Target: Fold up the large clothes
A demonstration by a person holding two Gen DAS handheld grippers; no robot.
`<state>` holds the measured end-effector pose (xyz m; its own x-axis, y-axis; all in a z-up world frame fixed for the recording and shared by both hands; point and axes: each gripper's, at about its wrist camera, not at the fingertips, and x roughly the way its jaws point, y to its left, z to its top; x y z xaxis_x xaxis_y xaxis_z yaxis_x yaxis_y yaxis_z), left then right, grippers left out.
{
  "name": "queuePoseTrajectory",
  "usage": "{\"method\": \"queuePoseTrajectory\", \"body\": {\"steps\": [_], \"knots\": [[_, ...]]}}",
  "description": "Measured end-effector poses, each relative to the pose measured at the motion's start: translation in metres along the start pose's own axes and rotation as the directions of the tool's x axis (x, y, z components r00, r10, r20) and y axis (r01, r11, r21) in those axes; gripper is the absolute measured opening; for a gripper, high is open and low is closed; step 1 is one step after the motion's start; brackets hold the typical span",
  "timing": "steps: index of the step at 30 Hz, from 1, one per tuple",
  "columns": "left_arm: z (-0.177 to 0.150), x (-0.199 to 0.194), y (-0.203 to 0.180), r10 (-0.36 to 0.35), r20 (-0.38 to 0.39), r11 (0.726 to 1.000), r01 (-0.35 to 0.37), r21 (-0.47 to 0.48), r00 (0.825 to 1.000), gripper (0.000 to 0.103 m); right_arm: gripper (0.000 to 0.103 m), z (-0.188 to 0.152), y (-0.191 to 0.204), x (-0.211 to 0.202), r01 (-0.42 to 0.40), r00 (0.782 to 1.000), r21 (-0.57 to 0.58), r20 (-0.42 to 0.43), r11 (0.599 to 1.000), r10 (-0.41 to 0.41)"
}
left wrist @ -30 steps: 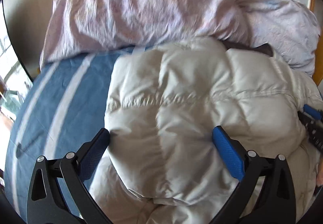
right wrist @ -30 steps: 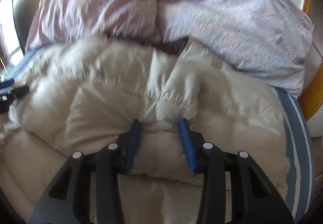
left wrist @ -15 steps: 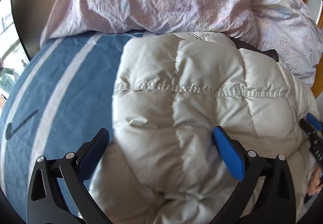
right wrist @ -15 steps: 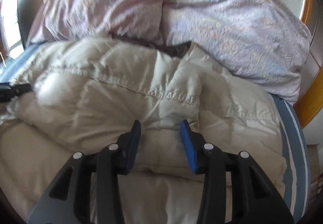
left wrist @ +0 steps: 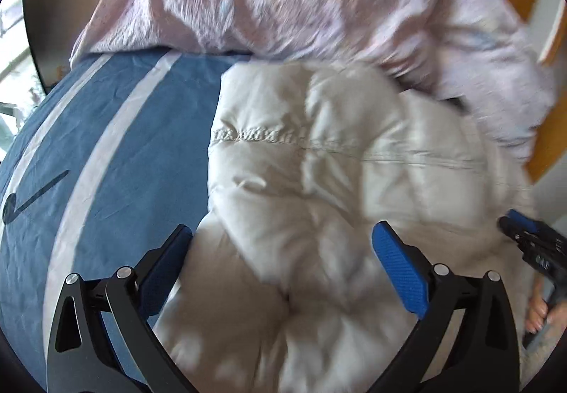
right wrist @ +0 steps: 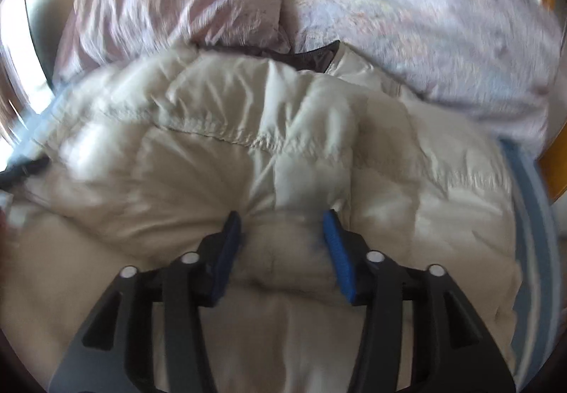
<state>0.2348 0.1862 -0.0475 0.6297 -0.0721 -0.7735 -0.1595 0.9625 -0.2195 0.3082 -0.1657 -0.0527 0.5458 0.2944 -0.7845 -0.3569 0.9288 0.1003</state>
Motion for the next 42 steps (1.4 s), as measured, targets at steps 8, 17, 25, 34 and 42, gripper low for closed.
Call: {"method": "queuePoseTrajectory", "body": {"steps": [8, 17, 25, 34, 42], "knots": [[-0.050, -0.101, 0.031, 0.044, 0.161, 0.997, -0.053, 0.052, 0.986, 0.102, 0.096, -0.058, -0.071, -0.108, 0.009, 0.994, 0.119, 0.111, 0.993, -0.023], [-0.103, -0.118, 0.053, 0.152, 0.140, 0.988, -0.156, 0.016, 0.978, 0.102, 0.099, -0.142, -0.163, -0.156, 0.001, 0.999, 0.354, 0.047, 0.935, -0.019], [-0.130, -0.123, 0.048, 0.117, 0.118, 0.992, -0.120, 0.022, 0.986, 0.102, 0.099, -0.185, -0.204, -0.164, -0.158, 0.987, 0.505, 0.079, 0.849, 0.137], [-0.147, -0.118, 0.025, 0.075, 0.087, 0.993, -0.082, 0.084, 0.993, 0.102, 0.095, -0.204, -0.210, -0.151, -0.187, 0.979, 0.560, 0.041, 0.807, 0.198], [-0.155, -0.111, 0.014, 0.071, 0.062, 0.991, -0.078, 0.107, 0.996, 0.102, 0.092, -0.207, -0.209, -0.154, -0.206, 0.975, 0.555, 0.046, 0.806, 0.217]]}}
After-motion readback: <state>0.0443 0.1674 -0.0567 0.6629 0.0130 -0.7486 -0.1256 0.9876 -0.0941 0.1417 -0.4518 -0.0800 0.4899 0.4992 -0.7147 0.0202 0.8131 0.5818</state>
